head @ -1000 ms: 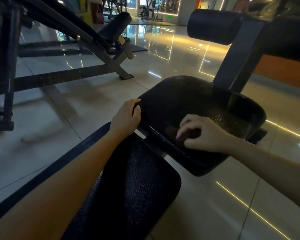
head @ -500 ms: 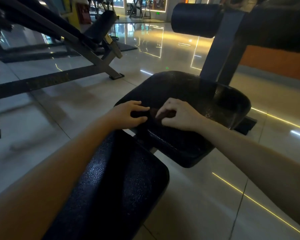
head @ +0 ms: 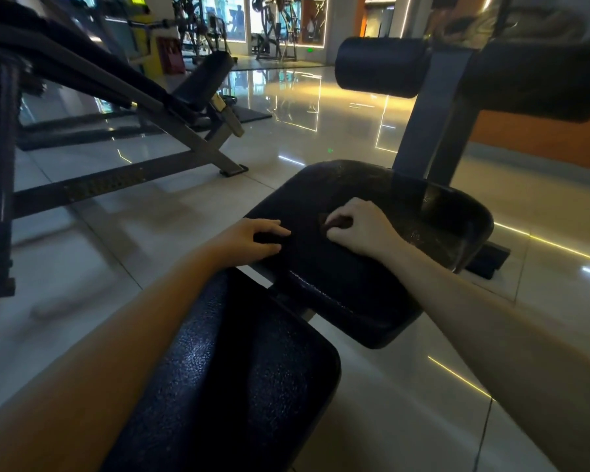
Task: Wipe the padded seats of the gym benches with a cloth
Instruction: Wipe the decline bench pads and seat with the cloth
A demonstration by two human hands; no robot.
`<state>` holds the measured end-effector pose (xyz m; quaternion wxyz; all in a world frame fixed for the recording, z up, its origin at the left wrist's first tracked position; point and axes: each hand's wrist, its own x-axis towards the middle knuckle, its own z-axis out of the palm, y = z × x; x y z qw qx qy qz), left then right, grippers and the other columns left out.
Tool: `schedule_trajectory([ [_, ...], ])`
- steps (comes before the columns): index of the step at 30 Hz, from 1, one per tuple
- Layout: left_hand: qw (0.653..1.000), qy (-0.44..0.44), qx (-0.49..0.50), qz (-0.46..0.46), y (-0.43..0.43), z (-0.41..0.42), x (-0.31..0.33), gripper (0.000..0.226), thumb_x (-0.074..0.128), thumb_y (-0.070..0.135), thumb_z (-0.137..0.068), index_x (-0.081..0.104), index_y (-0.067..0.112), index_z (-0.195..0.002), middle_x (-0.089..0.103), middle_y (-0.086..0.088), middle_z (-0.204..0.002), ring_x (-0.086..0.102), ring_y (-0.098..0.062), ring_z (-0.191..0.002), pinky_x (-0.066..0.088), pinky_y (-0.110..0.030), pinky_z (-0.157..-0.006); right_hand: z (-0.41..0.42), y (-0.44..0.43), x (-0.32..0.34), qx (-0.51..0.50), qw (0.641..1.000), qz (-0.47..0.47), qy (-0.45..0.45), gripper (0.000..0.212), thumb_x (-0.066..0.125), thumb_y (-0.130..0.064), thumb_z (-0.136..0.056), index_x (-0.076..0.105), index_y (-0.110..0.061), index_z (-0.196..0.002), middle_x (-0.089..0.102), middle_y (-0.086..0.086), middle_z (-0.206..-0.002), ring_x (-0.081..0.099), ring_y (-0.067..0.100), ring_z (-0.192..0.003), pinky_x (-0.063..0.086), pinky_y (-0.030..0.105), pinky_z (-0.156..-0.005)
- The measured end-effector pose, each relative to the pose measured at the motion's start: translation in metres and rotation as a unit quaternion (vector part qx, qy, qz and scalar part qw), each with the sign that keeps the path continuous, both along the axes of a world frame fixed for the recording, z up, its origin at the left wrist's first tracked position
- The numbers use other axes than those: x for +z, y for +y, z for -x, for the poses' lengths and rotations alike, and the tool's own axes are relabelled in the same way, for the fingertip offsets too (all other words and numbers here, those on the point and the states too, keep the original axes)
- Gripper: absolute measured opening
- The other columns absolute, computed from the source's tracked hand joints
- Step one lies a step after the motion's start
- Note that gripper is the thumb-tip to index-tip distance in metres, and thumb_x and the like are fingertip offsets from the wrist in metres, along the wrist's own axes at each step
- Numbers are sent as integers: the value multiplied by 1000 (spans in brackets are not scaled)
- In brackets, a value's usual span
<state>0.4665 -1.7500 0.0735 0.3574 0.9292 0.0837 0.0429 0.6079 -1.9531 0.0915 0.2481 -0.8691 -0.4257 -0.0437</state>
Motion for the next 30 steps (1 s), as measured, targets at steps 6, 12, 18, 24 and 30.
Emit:
schedule_trajectory([
  [6,986,-46,92,134,11,-7,0,29,44,18,-104,60,27,-127,62,0,-125,55,-15,-118,39,-39,-111,66,47,-15,156,988,8,-9,27,68,-33,-83,74,-22,-107,56,4,-111,48,22,-103,44,38,-92],
  [12,998,-22,49,23,-4,-2,5,29,49,23,-101,62,22,-127,61,-1,-128,56,-15,-117,43,-35,-104,89,39,-16,169,984,29,-56,25,67,-31,-82,76,-18,-101,52,2,-114,43,22,-100,47,42,-87],
  [18,994,2,57,-95,-12,1,3,42,59,37,-95,55,28,-136,44,7,-150,41,-14,-136,31,-32,-111,90,-24,-6,112,993,20,18,15,68,-35,-80,74,-36,-93,51,-10,-98,47,10,-95,46,30,-88],
  [24,989,2,71,-132,-26,-8,4,48,61,44,-92,54,28,-137,50,3,-142,51,-16,-125,41,-37,-106,89,-38,0,103,994,28,32,16,68,-35,-80,74,-35,-95,50,-10,-98,45,8,-96,45,29,-89],
  [30,986,14,113,-123,-26,-27,8,34,53,27,-95,62,30,-127,64,-1,-121,62,-17,-97,51,-40,-92,84,8,-2,79,997,22,-7,29,65,-34,-86,72,-25,-113,51,1,-106,45,19,-98,46,36,-87],
])
